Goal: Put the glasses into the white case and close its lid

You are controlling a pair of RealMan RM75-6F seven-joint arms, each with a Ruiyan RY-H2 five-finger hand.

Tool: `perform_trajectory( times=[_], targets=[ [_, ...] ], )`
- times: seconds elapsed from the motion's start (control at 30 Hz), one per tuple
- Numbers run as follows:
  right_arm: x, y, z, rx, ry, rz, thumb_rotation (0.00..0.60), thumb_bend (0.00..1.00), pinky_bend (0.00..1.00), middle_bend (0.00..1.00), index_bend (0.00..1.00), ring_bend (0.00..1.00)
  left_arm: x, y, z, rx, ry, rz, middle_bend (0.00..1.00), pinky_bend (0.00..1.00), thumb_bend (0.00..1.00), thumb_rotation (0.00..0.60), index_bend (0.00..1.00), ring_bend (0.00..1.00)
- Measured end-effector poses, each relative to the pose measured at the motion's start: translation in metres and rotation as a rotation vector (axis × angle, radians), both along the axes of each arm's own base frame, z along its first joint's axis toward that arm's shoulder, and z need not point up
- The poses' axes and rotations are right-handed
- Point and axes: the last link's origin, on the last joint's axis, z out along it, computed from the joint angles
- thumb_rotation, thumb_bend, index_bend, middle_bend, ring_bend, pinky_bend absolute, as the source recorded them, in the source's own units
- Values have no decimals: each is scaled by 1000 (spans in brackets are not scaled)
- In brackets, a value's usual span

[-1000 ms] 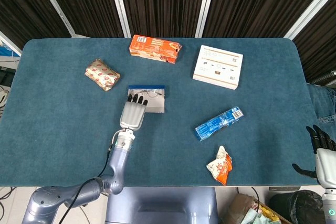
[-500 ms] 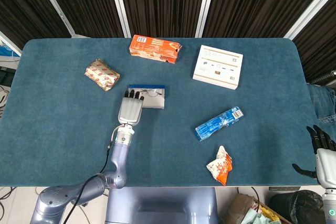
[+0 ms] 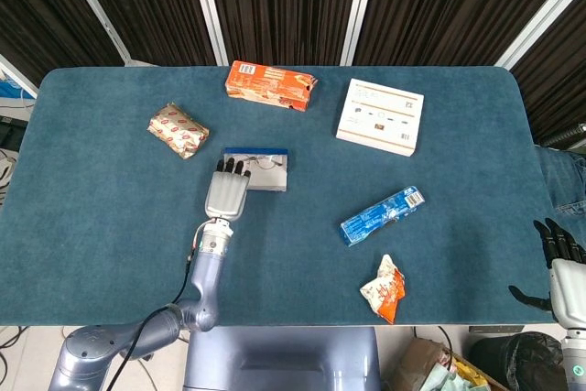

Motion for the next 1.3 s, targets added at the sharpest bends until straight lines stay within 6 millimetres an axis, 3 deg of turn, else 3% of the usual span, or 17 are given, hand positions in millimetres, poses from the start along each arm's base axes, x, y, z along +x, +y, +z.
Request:
perform_trajectory(
  times=[0.97, 1.3],
  targets=[
    [-1, 0, 0, 0, -5, -14, 600, 203, 161, 24, 59, 92, -5, -1, 6, -3, -12, 8, 280, 233, 460, 600, 559, 178],
    [0, 0, 0, 1, -11, -16, 600, 203, 161, 25, 59, 92, -14, -10, 29, 3, -35, -9, 279, 233, 460, 600, 561, 178]
  ],
)
